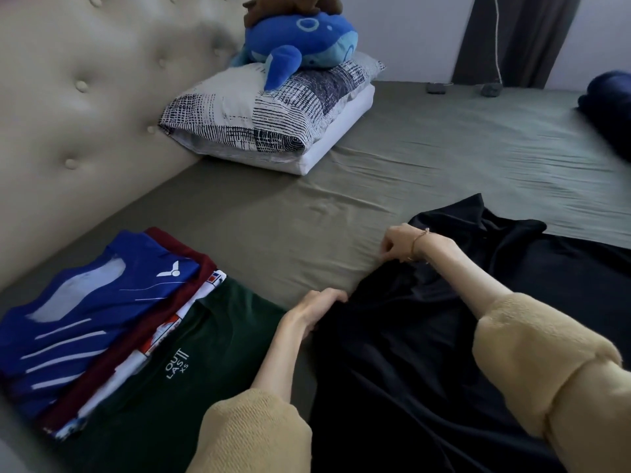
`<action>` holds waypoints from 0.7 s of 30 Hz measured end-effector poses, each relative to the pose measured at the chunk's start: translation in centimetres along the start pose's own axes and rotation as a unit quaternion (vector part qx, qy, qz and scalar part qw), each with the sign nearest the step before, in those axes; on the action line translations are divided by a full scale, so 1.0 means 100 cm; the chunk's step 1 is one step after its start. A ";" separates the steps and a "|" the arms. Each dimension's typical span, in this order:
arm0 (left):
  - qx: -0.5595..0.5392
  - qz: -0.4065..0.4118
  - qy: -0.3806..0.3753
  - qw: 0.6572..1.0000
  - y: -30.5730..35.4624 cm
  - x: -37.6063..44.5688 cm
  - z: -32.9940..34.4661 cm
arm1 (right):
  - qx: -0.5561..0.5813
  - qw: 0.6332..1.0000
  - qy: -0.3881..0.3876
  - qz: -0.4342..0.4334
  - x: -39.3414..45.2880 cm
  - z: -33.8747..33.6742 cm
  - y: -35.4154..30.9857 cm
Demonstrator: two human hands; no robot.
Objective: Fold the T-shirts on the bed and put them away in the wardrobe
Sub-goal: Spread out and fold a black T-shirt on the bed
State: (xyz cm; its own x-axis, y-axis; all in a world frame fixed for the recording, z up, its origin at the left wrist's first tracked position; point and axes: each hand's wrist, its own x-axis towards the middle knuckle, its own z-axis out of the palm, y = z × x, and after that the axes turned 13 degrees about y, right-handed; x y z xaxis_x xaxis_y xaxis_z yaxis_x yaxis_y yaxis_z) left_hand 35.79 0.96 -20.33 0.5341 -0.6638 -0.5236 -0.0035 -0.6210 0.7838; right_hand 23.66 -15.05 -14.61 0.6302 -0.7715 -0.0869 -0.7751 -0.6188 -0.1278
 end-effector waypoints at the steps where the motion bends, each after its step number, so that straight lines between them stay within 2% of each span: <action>1: -0.004 -0.001 0.002 1.000 0.001 0.000 0.001 | 0.018 1.000 0.014 -0.007 0.001 -0.002 0.000; 3: -0.008 -0.003 0.008 1.000 0.000 -0.003 0.002 | 0.020 1.000 0.012 0.001 0.003 -0.003 -0.001; 6: -0.007 0.002 0.013 1.000 0.000 -0.004 0.002 | -0.059 0.995 -0.076 0.012 0.002 -0.003 -0.007; 8: -0.005 -0.004 0.004 1.000 -0.001 -0.003 0.000 | -0.056 0.994 -0.094 0.013 0.002 -0.003 -0.009; 10: -0.017 -0.015 -0.010 1.000 -0.001 -0.003 -0.001 | -0.029 0.998 -0.056 0.004 0.003 -0.004 -0.009; 14: -0.049 -0.037 -0.037 0.997 0.001 -0.007 -0.002 | 0.024 0.993 0.113 -0.012 0.009 0.000 -0.013; 17: -0.076 -0.046 -0.047 0.995 0.005 -0.014 -0.005 | 0.137 0.982 0.121 -0.045 0.011 0.004 -0.017; 19: -0.084 -0.040 -0.032 0.995 0.004 -0.013 -0.005 | 0.160 0.979 0.105 -0.066 0.009 0.008 -0.019; 21: -0.098 -0.037 -0.027 0.994 0.003 -0.012 -0.004 | 0.163 0.976 0.133 -0.060 0.009 0.013 -0.017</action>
State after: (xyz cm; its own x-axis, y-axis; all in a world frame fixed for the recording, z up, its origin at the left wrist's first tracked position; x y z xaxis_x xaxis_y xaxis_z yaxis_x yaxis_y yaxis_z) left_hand 35.47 1.70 -19.33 0.4808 -0.6445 -0.5945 0.2018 -0.5785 0.7903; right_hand 25.54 -14.50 -15.72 0.6474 -0.7347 0.2028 -0.6138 -0.6603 -0.4327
